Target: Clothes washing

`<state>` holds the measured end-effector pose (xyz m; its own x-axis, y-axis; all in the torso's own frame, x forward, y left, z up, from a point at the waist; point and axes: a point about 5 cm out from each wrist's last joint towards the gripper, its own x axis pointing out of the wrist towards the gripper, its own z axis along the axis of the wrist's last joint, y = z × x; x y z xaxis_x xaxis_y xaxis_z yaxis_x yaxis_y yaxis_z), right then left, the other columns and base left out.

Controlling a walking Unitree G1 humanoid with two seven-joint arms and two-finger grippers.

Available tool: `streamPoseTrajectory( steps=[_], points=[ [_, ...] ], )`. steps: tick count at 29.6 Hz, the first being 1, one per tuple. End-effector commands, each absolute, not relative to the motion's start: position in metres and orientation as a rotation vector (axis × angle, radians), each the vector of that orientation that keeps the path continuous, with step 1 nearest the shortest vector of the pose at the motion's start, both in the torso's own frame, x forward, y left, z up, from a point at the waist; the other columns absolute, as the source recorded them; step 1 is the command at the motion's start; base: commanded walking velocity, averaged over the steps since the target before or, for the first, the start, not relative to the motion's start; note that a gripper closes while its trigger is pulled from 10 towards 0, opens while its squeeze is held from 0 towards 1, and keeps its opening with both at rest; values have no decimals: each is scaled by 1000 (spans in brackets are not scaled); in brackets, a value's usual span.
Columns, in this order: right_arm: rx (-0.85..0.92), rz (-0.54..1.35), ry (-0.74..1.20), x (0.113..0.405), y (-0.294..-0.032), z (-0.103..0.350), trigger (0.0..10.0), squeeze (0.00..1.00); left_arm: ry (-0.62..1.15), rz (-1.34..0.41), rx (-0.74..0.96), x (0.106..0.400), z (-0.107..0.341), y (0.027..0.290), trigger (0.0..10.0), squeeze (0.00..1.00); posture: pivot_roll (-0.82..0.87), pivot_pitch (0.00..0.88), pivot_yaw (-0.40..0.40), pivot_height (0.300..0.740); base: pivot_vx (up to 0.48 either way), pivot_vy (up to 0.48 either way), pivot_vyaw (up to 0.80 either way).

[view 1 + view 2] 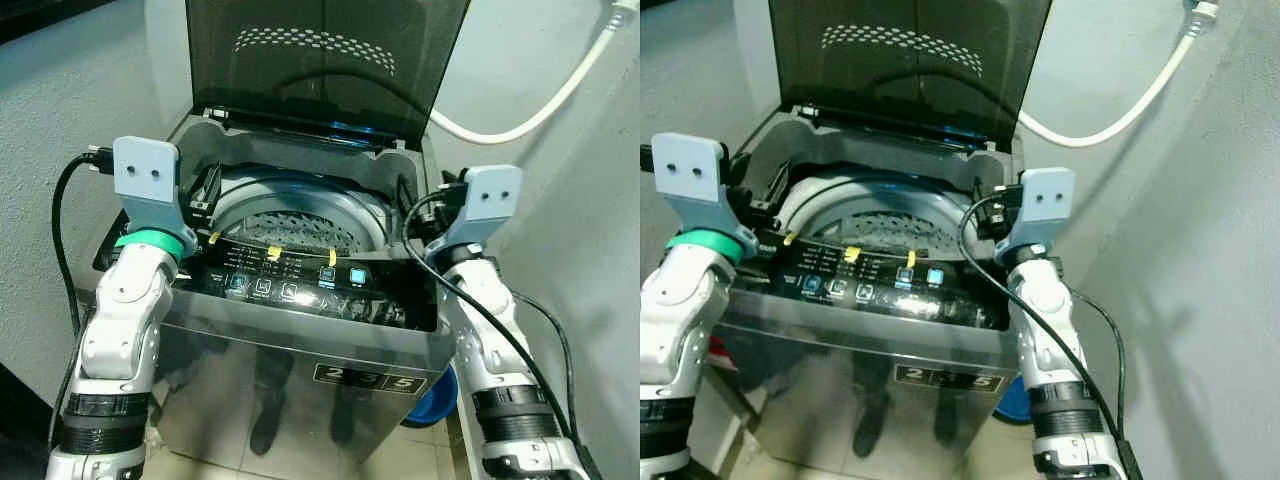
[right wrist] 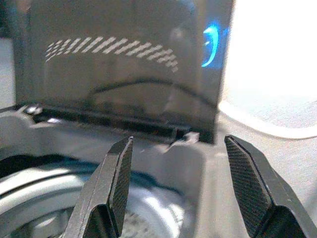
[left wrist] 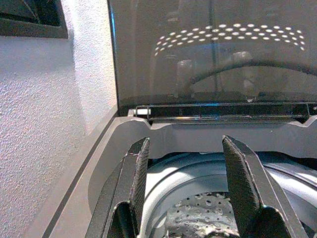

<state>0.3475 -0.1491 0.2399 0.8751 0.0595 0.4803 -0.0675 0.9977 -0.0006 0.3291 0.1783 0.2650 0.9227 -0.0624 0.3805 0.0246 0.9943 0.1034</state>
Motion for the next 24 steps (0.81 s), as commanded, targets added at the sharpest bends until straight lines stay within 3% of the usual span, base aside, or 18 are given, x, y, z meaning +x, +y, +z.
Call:
streamPoseTrajectory(
  steps=[1,8,9,24],
  points=[
    [-6,17,-520,347,-158,242,10000,0,-398,-68,93,334,269,169,10000,0,109,0,35,740,0,0,0],
    [100,-28,-500,346,-162,244,10000,0,-386,-96,72,334,268,159,10000,0,114,63,-11,740,0,0,0],
    [100,-13,-493,344,-158,243,10000,0,-388,-99,68,332,267,159,10000,0,101,103,-35,740,0,0,0],
    [80,88,-448,343,-128,230,10000,0,-343,-49,32,326,244,165,10000,0,71,39,-37,740,0,0,0]
  ],
)
